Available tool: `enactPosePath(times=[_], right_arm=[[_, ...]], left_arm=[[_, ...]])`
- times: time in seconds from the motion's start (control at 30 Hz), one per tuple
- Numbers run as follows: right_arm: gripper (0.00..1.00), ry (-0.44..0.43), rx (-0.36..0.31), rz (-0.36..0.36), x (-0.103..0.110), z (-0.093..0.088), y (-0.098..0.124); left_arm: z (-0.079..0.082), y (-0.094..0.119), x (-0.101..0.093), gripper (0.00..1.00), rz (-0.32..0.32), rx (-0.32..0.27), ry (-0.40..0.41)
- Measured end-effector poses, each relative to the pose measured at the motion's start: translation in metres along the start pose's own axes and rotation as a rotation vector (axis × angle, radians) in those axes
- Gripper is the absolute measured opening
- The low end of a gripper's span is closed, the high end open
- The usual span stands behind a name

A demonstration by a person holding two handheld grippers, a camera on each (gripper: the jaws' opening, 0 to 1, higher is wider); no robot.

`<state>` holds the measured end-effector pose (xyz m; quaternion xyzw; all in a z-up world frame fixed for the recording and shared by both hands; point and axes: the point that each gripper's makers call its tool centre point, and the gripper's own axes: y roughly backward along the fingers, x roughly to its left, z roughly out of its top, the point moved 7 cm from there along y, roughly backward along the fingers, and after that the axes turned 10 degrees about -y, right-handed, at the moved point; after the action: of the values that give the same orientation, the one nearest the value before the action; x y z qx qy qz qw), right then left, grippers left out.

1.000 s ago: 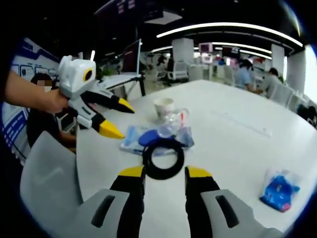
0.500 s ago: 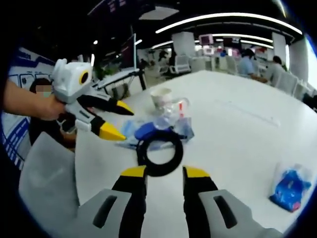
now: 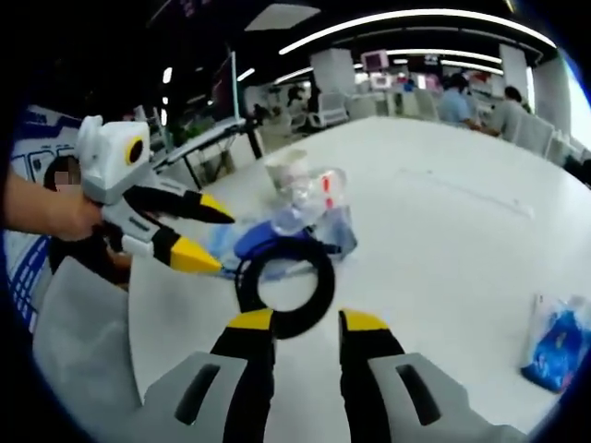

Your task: Arrange the tabletop items into an orderly group along one side of the table until the central work area is clear of visible clutter.

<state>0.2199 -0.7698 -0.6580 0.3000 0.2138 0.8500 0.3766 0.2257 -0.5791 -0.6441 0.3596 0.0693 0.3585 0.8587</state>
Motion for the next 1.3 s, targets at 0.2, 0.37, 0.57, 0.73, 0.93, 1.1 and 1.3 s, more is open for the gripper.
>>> enactPosePath(times=[0.2, 0.37, 0.57, 0.73, 0.93, 1.1, 1.3], right_arm=[[0.22, 0.005, 0.015, -0.002, 0.0, -0.001, -0.012], [0.2, 0.056, 0.044, -0.004, 0.003, -0.003, -0.022], [0.2, 0.009, 0.037, -0.013, 0.0, -0.001, -0.027], [0.2, -0.009, 0.033, -0.019, -0.002, -0.001, -0.033], [0.18, -0.002, 0.06, -0.029, 0.0, -0.005, -0.042], [0.17, -0.008, 0.071, -0.035, -0.001, -0.008, -0.046], [0.14, -0.01, 0.074, -0.051, -0.007, -0.009, -0.047]], left_arm=[[-0.002, -0.006, 0.0, 0.42, 0.0, 0.008, 0.019], [-0.003, -0.012, 0.0, 0.4, 0.001, 0.011, 0.036], [-0.005, -0.021, 0.002, 0.39, -0.009, 0.007, 0.055], [-0.006, -0.03, 0.002, 0.39, -0.02, 0.002, 0.07], [-0.01, -0.035, 0.002, 0.37, -0.025, 0.006, 0.083], [-0.011, -0.041, 0.002, 0.34, -0.033, 0.009, 0.085], [-0.011, -0.045, 0.003, 0.26, -0.041, 0.006, 0.087]])
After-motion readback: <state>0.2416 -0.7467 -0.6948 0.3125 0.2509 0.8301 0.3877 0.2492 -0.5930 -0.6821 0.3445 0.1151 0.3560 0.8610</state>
